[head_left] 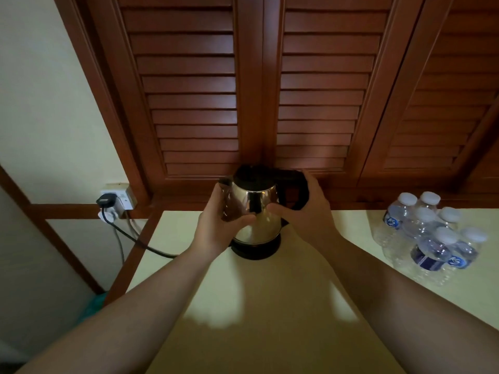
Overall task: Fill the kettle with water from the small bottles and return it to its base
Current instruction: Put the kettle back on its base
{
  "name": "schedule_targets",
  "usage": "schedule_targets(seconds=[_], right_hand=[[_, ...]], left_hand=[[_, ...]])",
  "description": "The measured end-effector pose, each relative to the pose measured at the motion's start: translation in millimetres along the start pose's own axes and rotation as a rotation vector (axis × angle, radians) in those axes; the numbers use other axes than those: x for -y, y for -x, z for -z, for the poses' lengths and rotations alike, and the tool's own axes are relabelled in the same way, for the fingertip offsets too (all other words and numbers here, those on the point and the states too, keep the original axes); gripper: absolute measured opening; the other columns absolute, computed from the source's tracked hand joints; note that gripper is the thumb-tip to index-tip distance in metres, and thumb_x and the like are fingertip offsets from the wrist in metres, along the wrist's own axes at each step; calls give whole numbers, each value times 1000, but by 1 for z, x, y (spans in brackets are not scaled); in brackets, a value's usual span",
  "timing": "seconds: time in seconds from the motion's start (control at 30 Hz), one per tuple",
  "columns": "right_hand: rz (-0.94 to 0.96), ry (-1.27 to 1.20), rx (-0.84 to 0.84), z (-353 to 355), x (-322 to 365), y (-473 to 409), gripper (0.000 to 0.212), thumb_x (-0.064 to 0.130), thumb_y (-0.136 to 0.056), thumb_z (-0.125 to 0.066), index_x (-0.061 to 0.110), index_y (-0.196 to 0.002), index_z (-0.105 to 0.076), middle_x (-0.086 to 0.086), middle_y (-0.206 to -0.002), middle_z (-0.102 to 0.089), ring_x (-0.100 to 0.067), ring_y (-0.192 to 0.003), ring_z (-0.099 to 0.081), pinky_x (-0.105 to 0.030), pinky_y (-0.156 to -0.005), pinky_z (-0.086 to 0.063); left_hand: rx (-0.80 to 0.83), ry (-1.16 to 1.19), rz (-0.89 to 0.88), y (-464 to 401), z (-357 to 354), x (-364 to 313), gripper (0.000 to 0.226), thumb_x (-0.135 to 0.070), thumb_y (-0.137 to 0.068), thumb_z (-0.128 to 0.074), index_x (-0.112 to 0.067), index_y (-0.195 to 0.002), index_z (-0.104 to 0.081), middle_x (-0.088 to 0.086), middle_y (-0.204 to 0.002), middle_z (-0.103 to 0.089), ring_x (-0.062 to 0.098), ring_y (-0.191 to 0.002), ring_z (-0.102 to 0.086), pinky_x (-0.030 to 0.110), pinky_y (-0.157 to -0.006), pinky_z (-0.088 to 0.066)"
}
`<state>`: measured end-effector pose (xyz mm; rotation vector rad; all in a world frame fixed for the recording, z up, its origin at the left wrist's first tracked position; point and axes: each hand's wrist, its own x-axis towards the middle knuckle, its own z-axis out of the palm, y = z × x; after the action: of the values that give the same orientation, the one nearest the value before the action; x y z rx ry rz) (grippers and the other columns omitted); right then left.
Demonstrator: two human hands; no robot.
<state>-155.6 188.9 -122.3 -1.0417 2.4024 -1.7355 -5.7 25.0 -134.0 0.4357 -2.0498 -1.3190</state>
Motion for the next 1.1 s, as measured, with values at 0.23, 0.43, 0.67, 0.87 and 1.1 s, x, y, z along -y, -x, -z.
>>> schedule_targets(seconds=[0.23, 0.43, 0.67, 0.87, 1.1], right_hand=[[-3, -49, -8, 3, -4, 3, 106, 68, -58, -88, 46, -148, -36, 14, -143, -53, -12, -138, -47, -48, -113, -46], [-27, -34, 2, 5, -11, 5, 119, 76, -55, -87, 38, -154, -33, 10, -146, -51, -12, -137, -48, -47, -114, -46], [1, -5, 11, 4, -13, 8, 111, 62, -62, -90, 34, -154, -35, 9, -146, -50, -12, -136, -48, -42, -113, -46], [7, 71, 28, -2, -16, 10, 116, 67, -66, -85, 29, -159, -27, 5, -154, -44, -13, -141, -42, -42, -115, -43], [39, 165, 41, 2, -8, 11, 112, 57, -71, -87, 18, -159, -29, 2, -157, -41, -16, -143, -41, -42, -117, -42]], left_hand=[[-3, -2, 4, -1, -4, 9, 78, -26, -72, -90, -30, -138, -50, 1, -111, -72, 25, -104, -71, 60, -89, -56], [-5, -43, 3, 4, -7, 6, 77, -29, -72, -91, -36, -137, -49, -10, -113, -73, 13, -102, -72, 53, -89, -58], [16, -49, -13, 6, -4, 8, 78, -28, -74, -92, -33, -139, -49, -7, -120, -71, 16, -111, -70, 54, -93, -57], [46, -11, 18, 11, 2, 10, 80, -25, -73, -93, -37, -138, -49, -18, -126, -69, 3, -119, -65, 38, -104, -54], [45, -1, 84, 19, 3, 7, 87, -26, -73, -93, -56, -135, -39, -42, -118, -63, -16, -114, -59, 29, -106, -51]])
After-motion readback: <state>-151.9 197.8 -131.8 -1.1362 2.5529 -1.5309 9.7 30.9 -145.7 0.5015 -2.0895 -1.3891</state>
